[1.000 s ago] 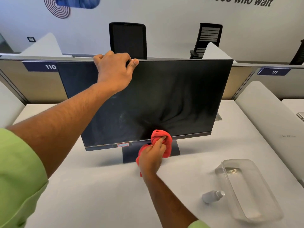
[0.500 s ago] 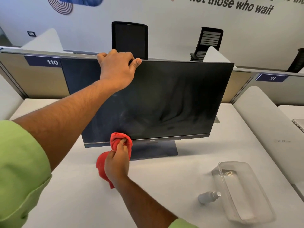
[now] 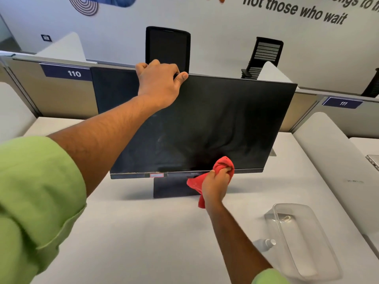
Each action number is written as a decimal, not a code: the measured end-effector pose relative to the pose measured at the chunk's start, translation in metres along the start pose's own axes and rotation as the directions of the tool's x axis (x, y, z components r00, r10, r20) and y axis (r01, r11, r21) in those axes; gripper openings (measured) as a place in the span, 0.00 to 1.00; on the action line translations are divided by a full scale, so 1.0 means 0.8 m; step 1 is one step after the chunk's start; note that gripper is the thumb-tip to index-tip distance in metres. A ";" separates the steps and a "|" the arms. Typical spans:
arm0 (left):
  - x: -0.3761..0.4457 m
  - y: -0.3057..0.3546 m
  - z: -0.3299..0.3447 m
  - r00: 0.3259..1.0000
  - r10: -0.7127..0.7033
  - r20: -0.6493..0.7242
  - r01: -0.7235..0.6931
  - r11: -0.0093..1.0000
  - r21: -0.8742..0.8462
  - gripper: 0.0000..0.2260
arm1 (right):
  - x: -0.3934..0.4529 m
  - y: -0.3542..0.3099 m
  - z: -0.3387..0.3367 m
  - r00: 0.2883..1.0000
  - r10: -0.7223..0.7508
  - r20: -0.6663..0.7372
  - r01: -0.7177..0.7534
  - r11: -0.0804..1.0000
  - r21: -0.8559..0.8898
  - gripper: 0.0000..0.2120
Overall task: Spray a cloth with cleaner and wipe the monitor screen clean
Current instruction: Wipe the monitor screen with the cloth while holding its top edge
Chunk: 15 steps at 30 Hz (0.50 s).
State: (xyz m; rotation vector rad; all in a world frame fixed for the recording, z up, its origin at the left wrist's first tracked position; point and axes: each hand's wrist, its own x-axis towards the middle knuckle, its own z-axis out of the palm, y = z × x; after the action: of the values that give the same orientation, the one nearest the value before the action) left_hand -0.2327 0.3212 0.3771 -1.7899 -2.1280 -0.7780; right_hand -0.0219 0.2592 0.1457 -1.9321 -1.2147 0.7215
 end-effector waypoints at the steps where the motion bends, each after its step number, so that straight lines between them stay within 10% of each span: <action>1: 0.000 0.000 0.000 1.000 0.000 -0.001 0.000 1.000 0.002 0.19 | -0.004 -0.002 0.001 1.000 0.013 -0.007 -0.013 1.000 0.021 0.28; 15: 0.001 -0.008 0.004 1.000 -0.002 -0.021 0.002 1.000 0.012 0.20 | -0.188 -0.036 0.110 0.837 -0.285 0.467 0.313 0.950 0.019 0.32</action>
State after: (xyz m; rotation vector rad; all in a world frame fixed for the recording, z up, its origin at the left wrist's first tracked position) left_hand -0.2382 0.3226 0.3734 -1.7665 -2.1169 -0.7787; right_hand -0.1638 0.1548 0.1302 -1.5985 -1.8028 1.0231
